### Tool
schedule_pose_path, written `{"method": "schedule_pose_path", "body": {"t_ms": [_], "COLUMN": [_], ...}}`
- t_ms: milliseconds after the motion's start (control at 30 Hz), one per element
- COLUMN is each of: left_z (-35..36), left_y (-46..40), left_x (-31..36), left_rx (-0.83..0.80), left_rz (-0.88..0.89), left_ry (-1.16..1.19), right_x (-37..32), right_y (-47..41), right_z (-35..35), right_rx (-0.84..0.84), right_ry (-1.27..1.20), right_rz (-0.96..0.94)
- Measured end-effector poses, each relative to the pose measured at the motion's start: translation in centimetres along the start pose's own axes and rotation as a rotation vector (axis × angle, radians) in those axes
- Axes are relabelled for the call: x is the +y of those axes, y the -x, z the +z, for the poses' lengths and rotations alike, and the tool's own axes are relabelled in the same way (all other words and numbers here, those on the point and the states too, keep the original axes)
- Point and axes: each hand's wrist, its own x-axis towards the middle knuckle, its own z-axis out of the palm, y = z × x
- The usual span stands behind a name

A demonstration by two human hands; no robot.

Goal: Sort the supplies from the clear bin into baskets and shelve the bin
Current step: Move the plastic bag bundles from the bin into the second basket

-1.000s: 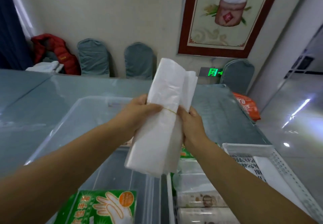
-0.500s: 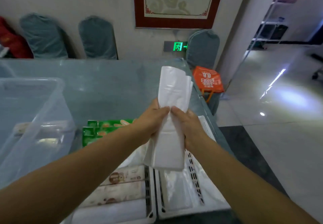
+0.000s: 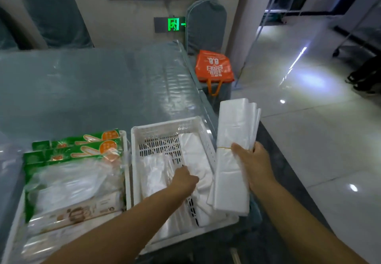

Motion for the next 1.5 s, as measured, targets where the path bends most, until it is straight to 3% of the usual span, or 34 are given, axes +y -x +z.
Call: {"method": "schedule_pose_path", "body": {"t_ms": [200,433,567,733,800,933,1300,1500], "left_z": [1.8,2.7,2.8,2.8,2.2,1.5,-9.7,-12.7], "left_y": [-1.9,-2.7,-3.0,-3.6,-3.7,-3.0,2.0,2.9], "left_x": [0.4,0.1,0.2,-0.3,-0.6,-0.6,0.9,-0.4], "left_rx": [0.172,0.203,0.253,0.243,0.214,0.134,0.637,0.684], "left_rz": [-0.115,-0.152,-0.174,-0.180,-0.093,0.098,0.405,0.371], "left_ry": [0.076,0.162,0.028,0.190,0.228,0.045,0.035,0.191], "right_x": [1.4,2.0,1.9,2.0,2.0,2.3,3.6,5.8], "right_y": [-0.2,-0.3,-0.3,-0.5,-0.5,-0.5,0.0,0.4], "right_z": [-1.2,-2.0,-2.1,-2.2,-1.8,-0.5,6.3,8.5], "right_rx": [0.044,0.028,0.010,-0.004,-0.026,-0.075,-0.251,-0.297], "right_ry": [-0.026,-0.014,-0.009,0.022,0.035,0.060,0.434,0.621], "right_rz": [0.001,0.020,0.007,-0.001,-0.001,0.007,-0.165,-0.192]}}
